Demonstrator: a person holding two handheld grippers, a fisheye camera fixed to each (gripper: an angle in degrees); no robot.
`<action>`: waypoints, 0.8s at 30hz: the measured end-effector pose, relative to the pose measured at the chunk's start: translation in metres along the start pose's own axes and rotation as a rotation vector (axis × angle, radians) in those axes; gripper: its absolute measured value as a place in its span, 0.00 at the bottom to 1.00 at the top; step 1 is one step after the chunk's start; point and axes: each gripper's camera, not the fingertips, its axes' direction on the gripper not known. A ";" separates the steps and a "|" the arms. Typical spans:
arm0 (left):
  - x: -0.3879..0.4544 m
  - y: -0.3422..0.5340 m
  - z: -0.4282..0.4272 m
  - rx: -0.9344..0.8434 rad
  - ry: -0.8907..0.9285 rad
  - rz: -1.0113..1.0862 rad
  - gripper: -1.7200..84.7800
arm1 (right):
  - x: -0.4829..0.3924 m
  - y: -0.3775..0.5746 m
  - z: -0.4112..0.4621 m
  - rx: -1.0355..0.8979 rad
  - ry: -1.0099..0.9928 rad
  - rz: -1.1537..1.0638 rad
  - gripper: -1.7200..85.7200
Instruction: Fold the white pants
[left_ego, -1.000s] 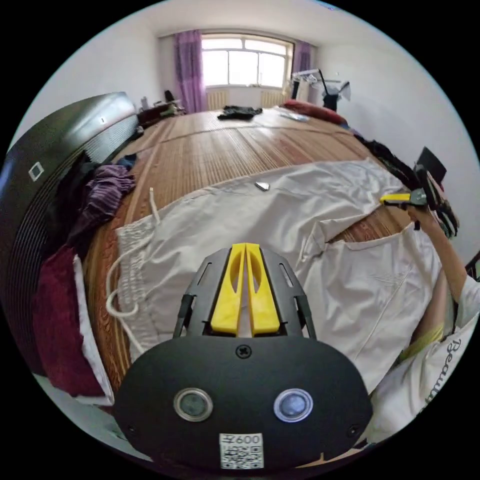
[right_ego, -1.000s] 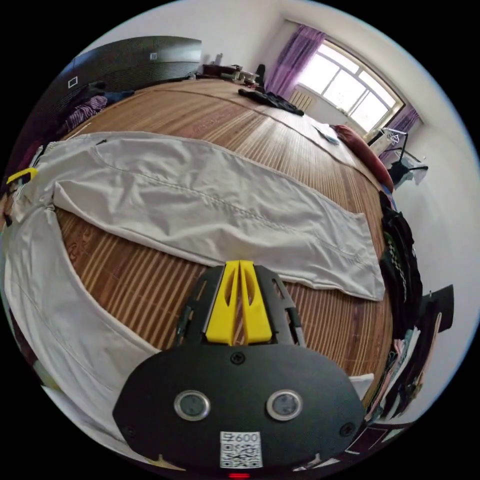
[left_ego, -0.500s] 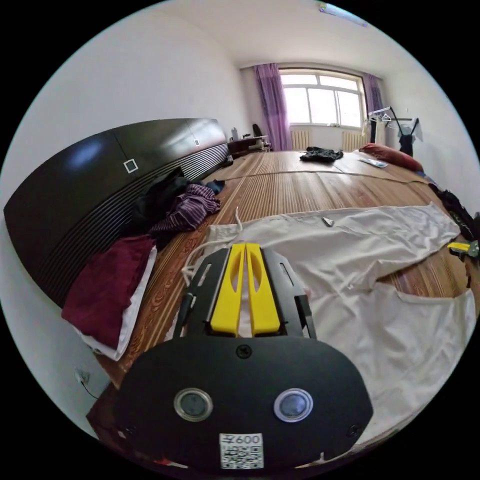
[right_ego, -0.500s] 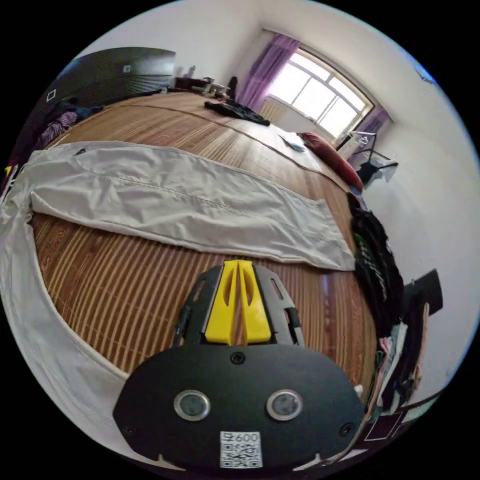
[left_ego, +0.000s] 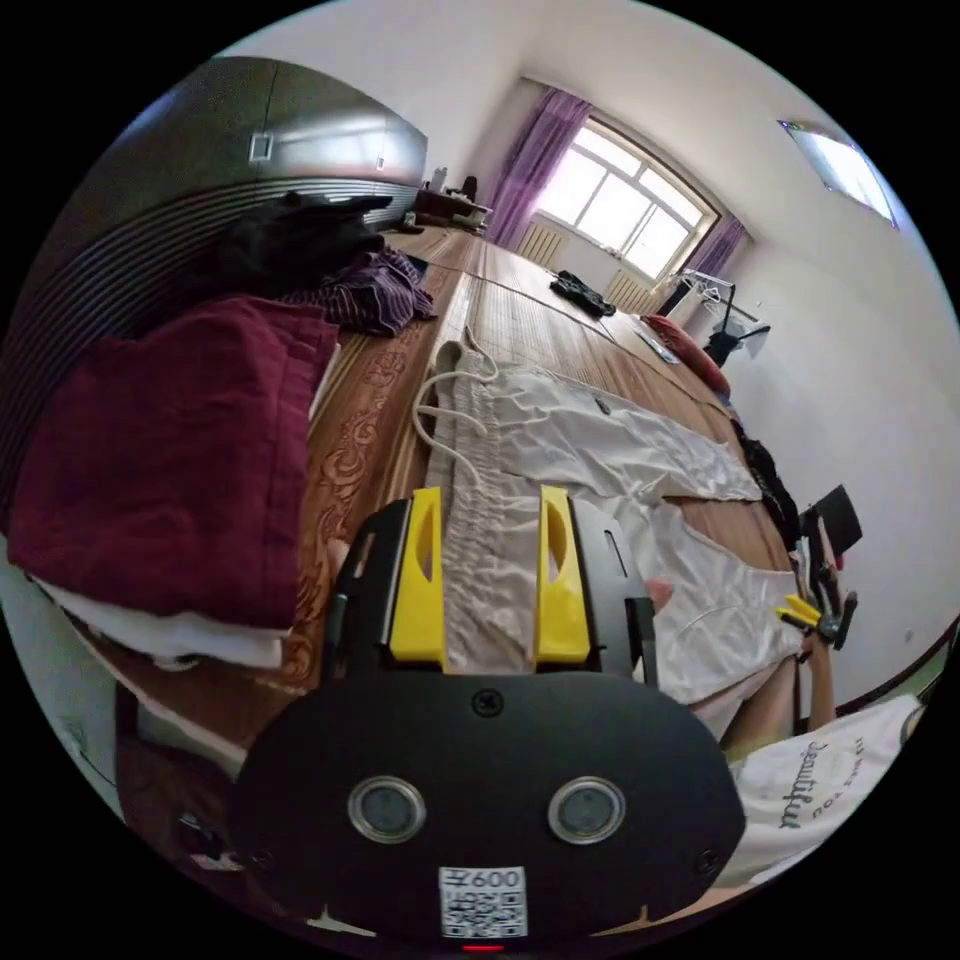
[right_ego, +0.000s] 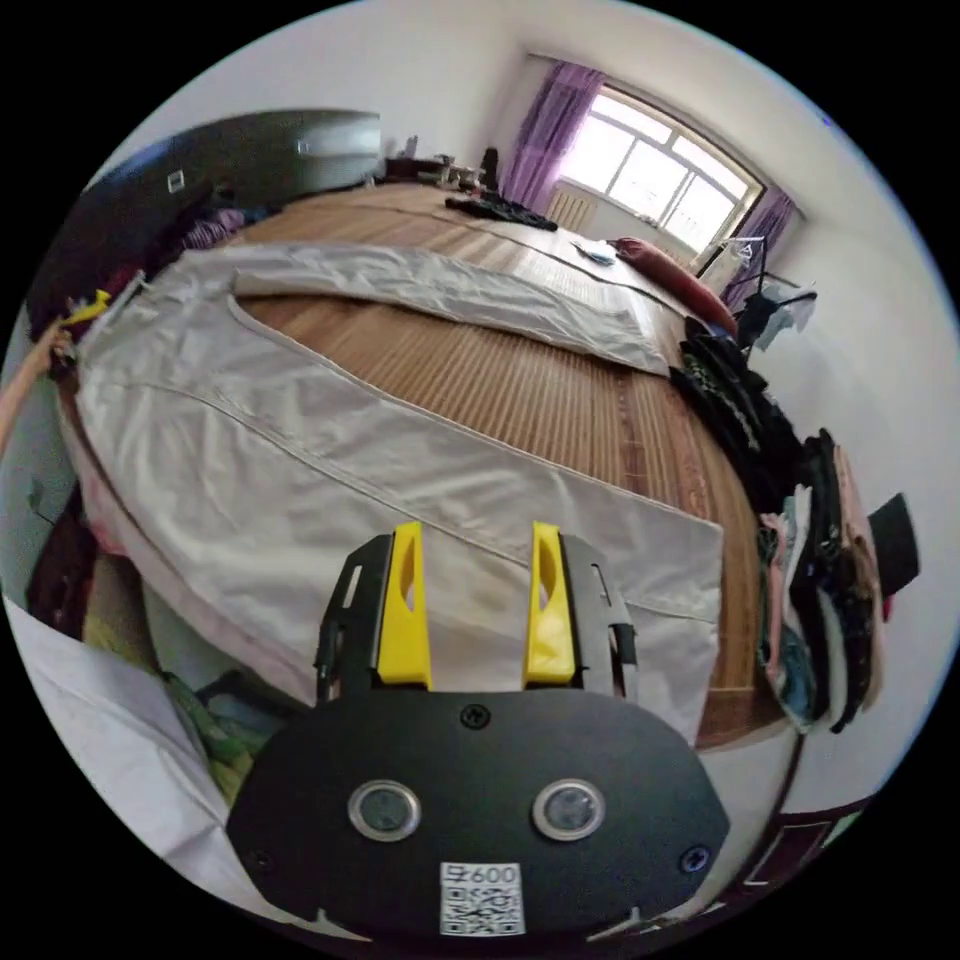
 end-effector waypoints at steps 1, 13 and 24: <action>-0.002 -0.012 0.011 -0.030 0.021 -0.019 0.16 | 0.001 0.006 -0.011 0.030 -0.080 0.048 0.17; 0.013 -0.023 -0.029 -0.080 -0.078 0.018 0.14 | -0.015 0.045 -0.056 0.018 -0.119 0.053 0.17; 0.030 -0.017 -0.106 -0.067 0.070 0.158 0.12 | -0.016 0.055 -0.070 0.023 -0.149 0.048 0.16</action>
